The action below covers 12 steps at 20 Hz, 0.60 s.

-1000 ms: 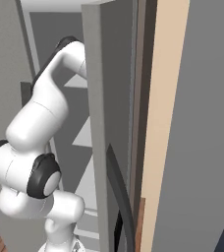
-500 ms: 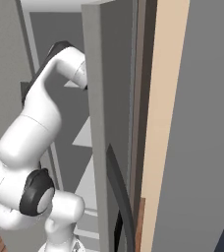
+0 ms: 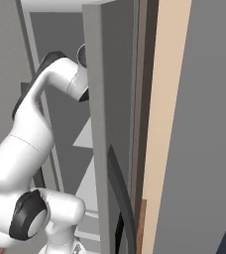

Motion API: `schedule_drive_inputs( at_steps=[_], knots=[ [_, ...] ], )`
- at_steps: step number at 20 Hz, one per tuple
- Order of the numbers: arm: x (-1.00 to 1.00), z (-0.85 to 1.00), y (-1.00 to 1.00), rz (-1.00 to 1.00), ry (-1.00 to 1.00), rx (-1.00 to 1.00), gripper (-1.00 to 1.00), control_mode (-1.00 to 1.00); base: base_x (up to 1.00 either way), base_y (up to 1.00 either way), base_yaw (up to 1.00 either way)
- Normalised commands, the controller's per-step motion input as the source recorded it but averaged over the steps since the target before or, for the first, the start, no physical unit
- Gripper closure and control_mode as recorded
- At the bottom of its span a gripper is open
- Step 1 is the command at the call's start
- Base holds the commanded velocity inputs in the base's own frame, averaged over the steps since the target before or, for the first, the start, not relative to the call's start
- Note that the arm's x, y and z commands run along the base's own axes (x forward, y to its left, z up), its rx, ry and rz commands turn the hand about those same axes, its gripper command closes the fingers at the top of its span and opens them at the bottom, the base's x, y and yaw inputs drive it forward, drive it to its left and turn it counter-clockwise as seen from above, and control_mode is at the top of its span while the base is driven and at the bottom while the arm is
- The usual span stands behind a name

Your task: Open the freezer door, pick up the ice cube tray from the freezer, and place it on the dining counter.

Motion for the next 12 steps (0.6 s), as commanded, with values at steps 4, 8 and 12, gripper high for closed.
schedule_drive_inputs(
  at_steps=[4, 8, 12],
  knots=[
    [-0.56, 0.11, 0.00, 0.00, 0.00, 0.00, 1.00, -1.00, 0.00, 0.00, 0.00],
    [-0.72, 0.12, 0.00, 0.00, 0.00, 0.00, 1.00, -1.00, 0.00, 0.00, 0.00],
    [-0.69, 0.02, 0.03, 0.00, 0.00, 0.00, 1.00, -1.00, 0.00, 0.00, 0.00]
  ],
)
